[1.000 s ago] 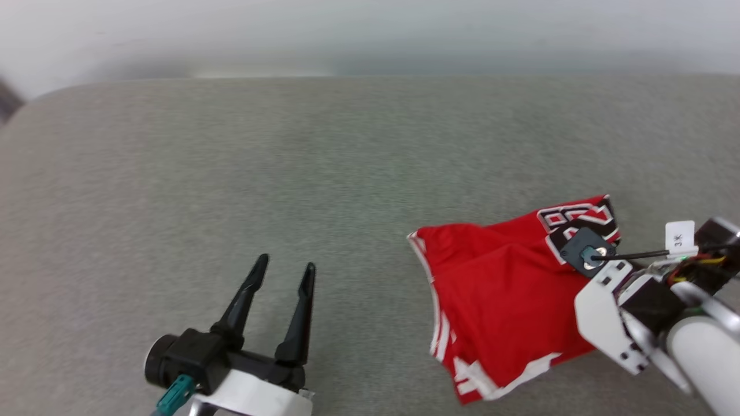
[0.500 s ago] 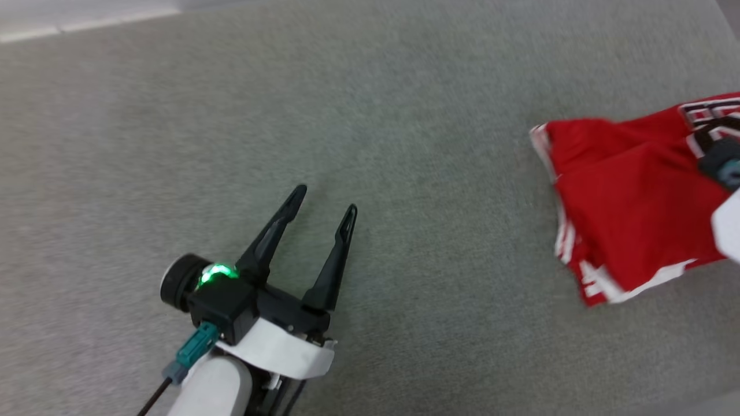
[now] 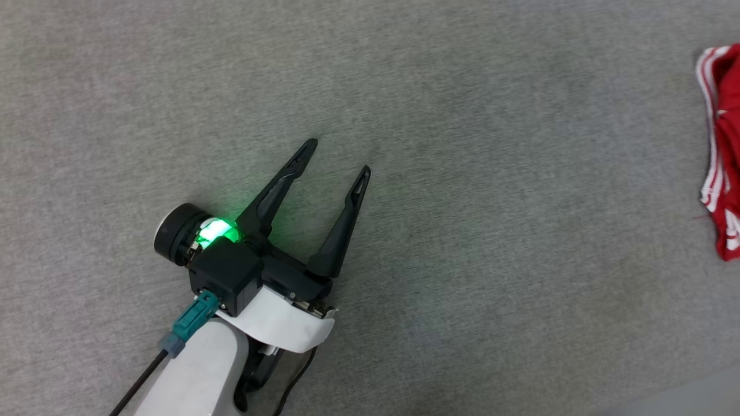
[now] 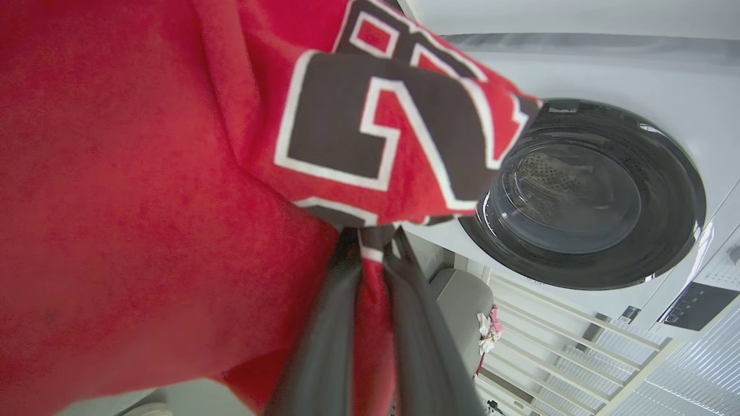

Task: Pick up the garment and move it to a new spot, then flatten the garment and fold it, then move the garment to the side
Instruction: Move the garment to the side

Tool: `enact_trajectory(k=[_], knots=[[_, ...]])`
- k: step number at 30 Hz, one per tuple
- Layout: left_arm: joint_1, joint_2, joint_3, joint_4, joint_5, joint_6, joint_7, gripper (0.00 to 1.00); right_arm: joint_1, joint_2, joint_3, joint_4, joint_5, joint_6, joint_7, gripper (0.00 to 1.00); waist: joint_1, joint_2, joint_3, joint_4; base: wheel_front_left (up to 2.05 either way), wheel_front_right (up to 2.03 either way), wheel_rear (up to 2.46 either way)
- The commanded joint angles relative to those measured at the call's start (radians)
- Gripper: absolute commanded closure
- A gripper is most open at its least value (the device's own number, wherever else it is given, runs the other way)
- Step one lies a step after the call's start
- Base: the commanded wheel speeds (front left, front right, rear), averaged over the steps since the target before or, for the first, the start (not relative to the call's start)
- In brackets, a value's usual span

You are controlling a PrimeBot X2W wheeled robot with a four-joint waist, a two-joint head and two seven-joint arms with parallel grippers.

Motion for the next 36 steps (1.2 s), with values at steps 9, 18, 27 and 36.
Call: enact_trajectory(k=[9, 18, 27, 36], knots=[[-0.009, 0.002, 0.009, 0.006, -0.003, -0.002, -0.001, 0.00, 0.002, 0.072, -0.140, 0.115, -0.099, -0.002, -0.107, 0.00, -0.0002, 0.0000, 0.010, 0.063, 0.00, 0.00, 0.00], [0.051, -0.050, 0.071, 0.020, -0.017, -0.002, -0.002, 0.00, -0.064, 0.130, -0.205, 0.069, -0.109, -0.001, -0.181, 0.00, -0.0002, 0.0000, -0.138, 0.080, 0.00, 0.00, 0.00], [0.172, -0.095, 0.221, 0.003, -0.012, -0.001, -0.002, 0.00, 0.003, 0.302, -0.292, -0.104, -0.050, -0.001, -0.304, 0.00, -0.0002, 0.0000, -0.333, 0.137, 0.00, 0.00, 0.00], [0.299, -0.113, 0.348, -0.015, 0.029, -0.001, -0.002, 0.00, 0.188, 0.538, -0.356, -0.296, 0.098, -0.001, -0.411, 0.00, -0.0002, 0.0000, -0.452, 0.195, 0.00, 0.00, 0.00]])
